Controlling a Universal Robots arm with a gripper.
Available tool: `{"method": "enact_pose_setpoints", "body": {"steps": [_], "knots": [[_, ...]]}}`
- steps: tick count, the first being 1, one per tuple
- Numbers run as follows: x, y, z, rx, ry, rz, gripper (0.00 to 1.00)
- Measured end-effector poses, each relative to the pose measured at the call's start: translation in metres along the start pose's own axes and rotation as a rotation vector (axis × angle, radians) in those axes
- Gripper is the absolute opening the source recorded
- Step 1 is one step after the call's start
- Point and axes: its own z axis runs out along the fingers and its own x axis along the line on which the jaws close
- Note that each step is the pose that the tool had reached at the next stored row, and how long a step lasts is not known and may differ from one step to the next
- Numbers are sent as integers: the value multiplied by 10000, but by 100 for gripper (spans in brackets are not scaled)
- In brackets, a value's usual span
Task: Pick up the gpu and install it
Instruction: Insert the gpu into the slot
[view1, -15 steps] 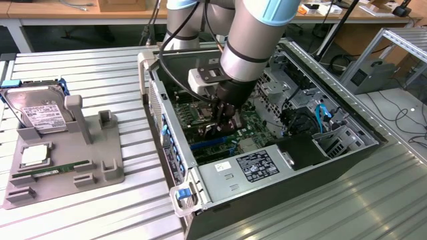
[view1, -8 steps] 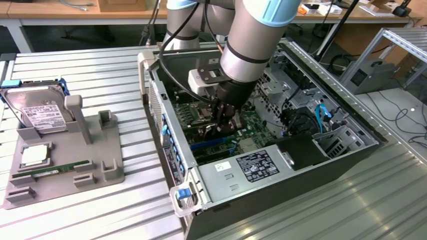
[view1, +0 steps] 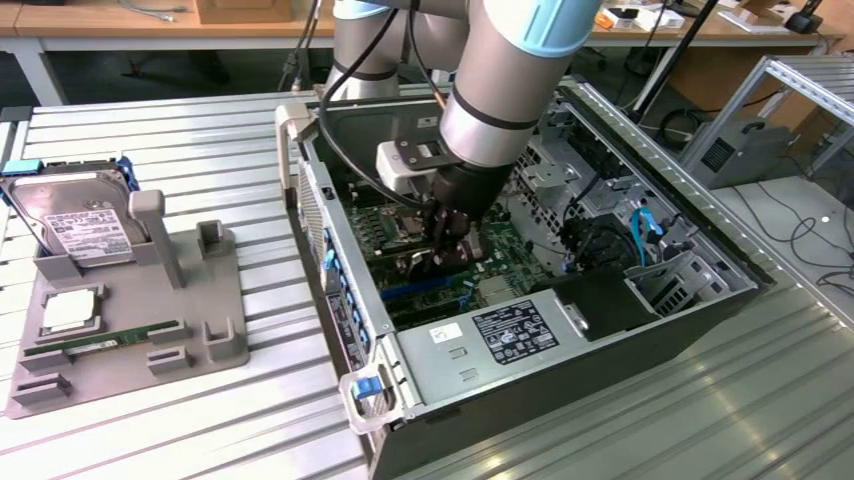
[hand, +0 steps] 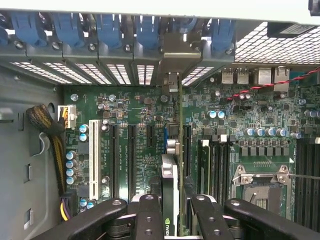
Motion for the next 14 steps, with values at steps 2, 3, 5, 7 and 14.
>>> {"method": "enact_pose_setpoints", "body": {"steps": [2,3,5,7,14], "knots": [[1,0,11,0,4,0,27],[2,0,14,-1,8,0,27],[4,-1,17,1,5,2,27],[6,0,2,0,6,2,27],[5,-49,-13,-5,4,2,27]]}}
